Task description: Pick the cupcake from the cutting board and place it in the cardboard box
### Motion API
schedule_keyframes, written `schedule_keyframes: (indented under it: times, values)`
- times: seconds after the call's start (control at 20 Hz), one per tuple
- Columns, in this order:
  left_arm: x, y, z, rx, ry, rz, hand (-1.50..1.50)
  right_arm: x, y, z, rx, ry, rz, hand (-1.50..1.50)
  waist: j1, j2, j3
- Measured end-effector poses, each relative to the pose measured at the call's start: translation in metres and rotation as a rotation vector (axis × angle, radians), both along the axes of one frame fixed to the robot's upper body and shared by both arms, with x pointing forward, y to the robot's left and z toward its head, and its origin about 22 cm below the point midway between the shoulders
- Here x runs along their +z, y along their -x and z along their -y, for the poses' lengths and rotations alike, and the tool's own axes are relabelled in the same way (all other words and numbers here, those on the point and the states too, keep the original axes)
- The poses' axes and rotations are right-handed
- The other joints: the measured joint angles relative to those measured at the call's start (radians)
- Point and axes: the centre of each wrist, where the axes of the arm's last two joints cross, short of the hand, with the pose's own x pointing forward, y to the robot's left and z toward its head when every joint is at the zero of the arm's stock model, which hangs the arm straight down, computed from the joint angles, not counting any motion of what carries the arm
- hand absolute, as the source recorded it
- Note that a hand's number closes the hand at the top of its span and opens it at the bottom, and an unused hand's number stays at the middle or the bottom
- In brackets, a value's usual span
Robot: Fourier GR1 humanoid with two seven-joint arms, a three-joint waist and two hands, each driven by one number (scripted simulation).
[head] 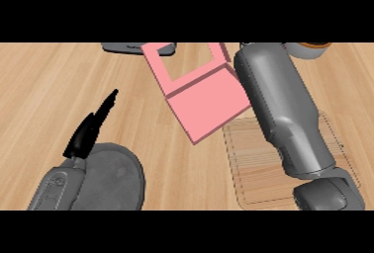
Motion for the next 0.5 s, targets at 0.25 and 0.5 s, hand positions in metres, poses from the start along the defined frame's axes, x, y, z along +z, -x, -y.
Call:
schedule_keyframes:
  times: [0.25,0.5]
  values:
    - [0.001,-0.001,-0.002,-0.008,0.000,0.003,0.00,-0.024,-0.004,0.026,-0.042,-0.216,-0.065,-1.50,0.006,0.002,0.002]
    - [-0.001,-0.001,0.001,-0.010,0.007,0.006,0.00,-0.039,0.000,0.022,0.006,-0.256,-0.017,-1.50,0.010,0.003,0.003]
